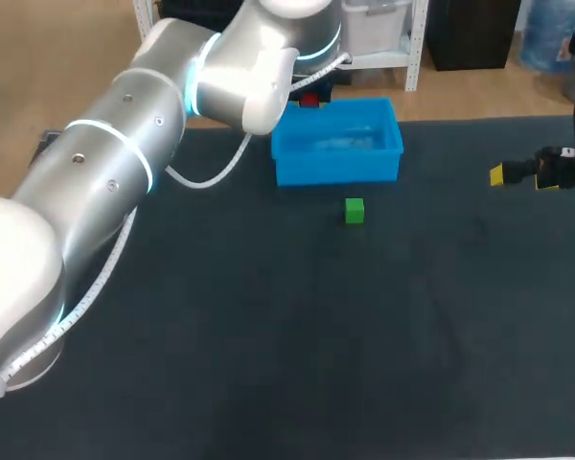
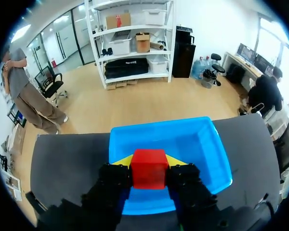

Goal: Use the left arm to pick the red cube and place it into the blue plastic box first, then use the right arm to grasp the green cube and put it into the same blue plastic box after the first action is fully finished.

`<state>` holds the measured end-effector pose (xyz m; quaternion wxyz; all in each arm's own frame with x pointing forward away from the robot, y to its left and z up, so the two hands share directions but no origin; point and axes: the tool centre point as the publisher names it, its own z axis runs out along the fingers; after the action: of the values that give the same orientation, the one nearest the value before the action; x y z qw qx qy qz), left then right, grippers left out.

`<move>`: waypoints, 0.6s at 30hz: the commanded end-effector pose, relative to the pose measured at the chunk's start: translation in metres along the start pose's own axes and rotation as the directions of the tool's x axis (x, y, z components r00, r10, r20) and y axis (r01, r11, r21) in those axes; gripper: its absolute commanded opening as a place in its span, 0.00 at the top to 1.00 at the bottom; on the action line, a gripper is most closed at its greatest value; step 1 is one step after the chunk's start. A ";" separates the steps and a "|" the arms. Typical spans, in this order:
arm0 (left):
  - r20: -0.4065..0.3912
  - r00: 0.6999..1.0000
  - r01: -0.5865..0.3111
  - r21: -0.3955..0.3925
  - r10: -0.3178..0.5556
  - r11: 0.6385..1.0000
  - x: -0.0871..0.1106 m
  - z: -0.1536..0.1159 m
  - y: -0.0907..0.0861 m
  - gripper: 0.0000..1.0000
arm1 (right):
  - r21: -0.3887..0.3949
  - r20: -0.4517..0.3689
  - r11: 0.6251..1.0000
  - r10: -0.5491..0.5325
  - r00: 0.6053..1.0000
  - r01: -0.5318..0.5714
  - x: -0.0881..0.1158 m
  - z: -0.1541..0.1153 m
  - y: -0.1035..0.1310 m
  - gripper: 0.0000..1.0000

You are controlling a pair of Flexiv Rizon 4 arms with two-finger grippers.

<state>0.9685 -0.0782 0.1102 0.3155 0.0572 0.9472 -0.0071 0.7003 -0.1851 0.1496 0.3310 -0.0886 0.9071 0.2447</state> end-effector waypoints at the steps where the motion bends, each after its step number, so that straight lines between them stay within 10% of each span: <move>1: -0.377 0.926 0.001 -0.005 -0.003 1.000 -0.019 0.019 -0.004 1.00 | 0.001 -0.001 1.000 0.000 1.000 0.000 0.000 0.000 0.000 0.00; 5: -0.385 0.923 0.007 -0.008 -0.009 1.000 -0.014 0.024 -0.003 1.00 | 0.001 -0.001 1.000 0.000 1.000 0.000 0.000 0.000 0.000 0.00; 11: -0.388 0.921 0.008 -0.010 -0.012 1.000 -0.014 0.024 -0.002 0.00 | 0.001 -0.001 1.000 0.000 1.000 0.000 0.000 0.000 0.000 0.00; 18: -0.384 0.923 0.008 -0.005 -0.009 1.000 -0.014 0.024 -0.002 0.00 | 0.001 -0.001 1.000 0.000 1.000 0.000 0.000 0.000 0.000 0.00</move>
<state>0.9758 -0.0754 0.0993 0.3313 0.0517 0.9421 -0.0088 0.7003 -0.1851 0.1496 0.3310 -0.0886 0.9071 0.2447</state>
